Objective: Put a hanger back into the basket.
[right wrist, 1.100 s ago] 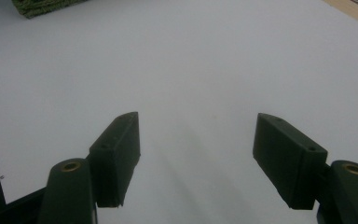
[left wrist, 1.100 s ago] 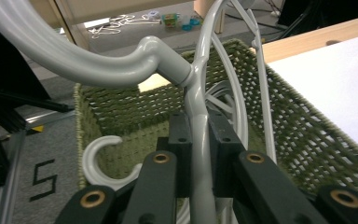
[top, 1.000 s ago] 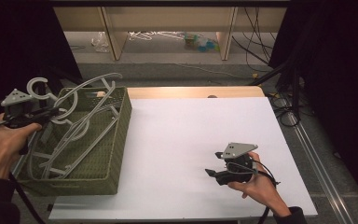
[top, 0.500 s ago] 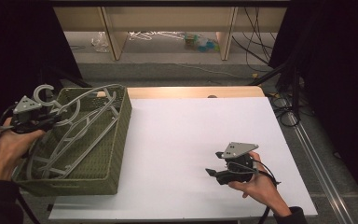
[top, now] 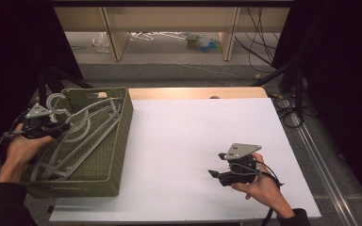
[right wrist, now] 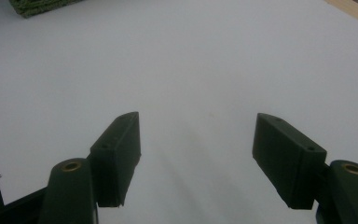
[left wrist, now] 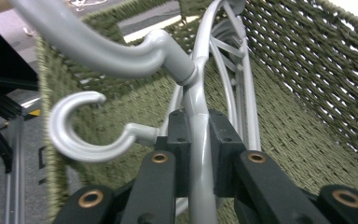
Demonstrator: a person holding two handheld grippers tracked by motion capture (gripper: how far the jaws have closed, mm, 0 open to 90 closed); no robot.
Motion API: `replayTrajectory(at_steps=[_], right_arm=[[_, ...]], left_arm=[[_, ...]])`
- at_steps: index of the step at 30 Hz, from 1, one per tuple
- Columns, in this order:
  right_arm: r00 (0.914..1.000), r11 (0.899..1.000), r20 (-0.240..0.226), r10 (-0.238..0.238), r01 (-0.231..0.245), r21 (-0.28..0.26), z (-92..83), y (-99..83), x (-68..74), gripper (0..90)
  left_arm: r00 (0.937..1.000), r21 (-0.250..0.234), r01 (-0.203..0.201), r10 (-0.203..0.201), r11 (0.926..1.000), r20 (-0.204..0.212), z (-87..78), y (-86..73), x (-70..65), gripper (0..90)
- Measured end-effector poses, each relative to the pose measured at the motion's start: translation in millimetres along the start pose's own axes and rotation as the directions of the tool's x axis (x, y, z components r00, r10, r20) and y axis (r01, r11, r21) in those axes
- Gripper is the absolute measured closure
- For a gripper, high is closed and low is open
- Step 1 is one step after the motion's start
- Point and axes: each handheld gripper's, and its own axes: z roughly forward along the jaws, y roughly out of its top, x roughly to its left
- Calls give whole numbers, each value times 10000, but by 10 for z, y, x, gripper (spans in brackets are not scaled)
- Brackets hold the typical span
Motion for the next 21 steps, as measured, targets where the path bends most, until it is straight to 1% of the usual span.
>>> replayTrajectory(at_steps=[2, 3, 4, 5, 6, 7, 8, 10, 11, 13, 14, 15, 16, 17, 18, 20, 21], right_arm=[[10000, 10000, -1, -39, 39, 19, 5, -2, -4, 331], [10000, 10000, -10, -36, 36, 36, 8, -2, -4, 331], [10000, 10000, -23, -14, 14, 52, 12, -4, -1, 331], [9999, 10000, 101, -10, 11, -88, 26, -9, 4, 331], [10000, 10000, 77, 15, -15, -70, 24, -10, 7, 331], [10000, 10000, 9, -56, 56, 12, 11, -5, -4, 331], [10000, 10000, 25, -45, 45, 1, 5, -4, -7, 331], [10000, 10000, 15, -86, 86, -39, 5, -2, -21, 331], [10000, 10000, 32, -77, 77, -35, 6, -4, -21, 331], [10000, 10000, 17, -23, 23, 12, 5, -7, -15, 331], [10000, 10000, 19, -10, 10, 19, 4, -7, -14, 331], [10000, 10000, 9, -11, 11, 7, 3, -7, -14, 331], [10000, 10000, 19, -13, 13, -12, 0, -6, -15, 331], [10000, 10000, -4, -64, 64, -21, 0, -5, -19, 331], [10000, 10000, 3, -24, 24, -5, -4, -6, -18, 330], [10000, 10000, 24, 13, -13, 8, -5, -8, -20, 330], [10000, 10000, 25, -10, 10, -19, -4, -8, -23, 330]], left_arm=[[9999, 240, 165, -166, 9996, 40, 47, -26, -16, 803], [9993, 194, 366, -367, 9991, 26, 82, -55, -2, 804], [9991, 240, 414, -415, 9989, 33, 95, -68, 13, 804], [9989, 279, 463, -463, 9985, -16, 117, -88, 24, 804], [9988, 354, 499, -499, 9981, -14, 143, -109, 24, 804], [9989, 425, 472, -471, 9980, -42, 166, -128, 20, 805], [9985, 498, 547, -543, 9973, -86, 191, -150, 12, 805], [9967, 464, 807, -802, 9957, -130, 195, -166, 22, 805], [9963, 487, 854, -850, 9952, -100, 195, -170, 36, 804], [9938, 538, 1098, -1088, 9925, -220, 203, -178, 39, 798], [9925, 324, 1209, -1203, 9921, -195, 225, -192, 38, 796], [9930, 641, 1168, -1155, 9911, -229, 215, -186, 49, 786], [9899, 620, 1405, -1392, 9881, -256, 218, -195, 42, 766], [9918, 653, 1199, -1166, 9906, -526, 207, -194, 61, 741], [9913, 651, 1220, -1183, 9904, -578, 201, -198, 65, 724], [9864, 548, 1492, -1448, 9873, -776, 166, -201, 64, 658], [9850, 382, 1609, -1580, 9862, -686, 139, -202, 74, 618]])
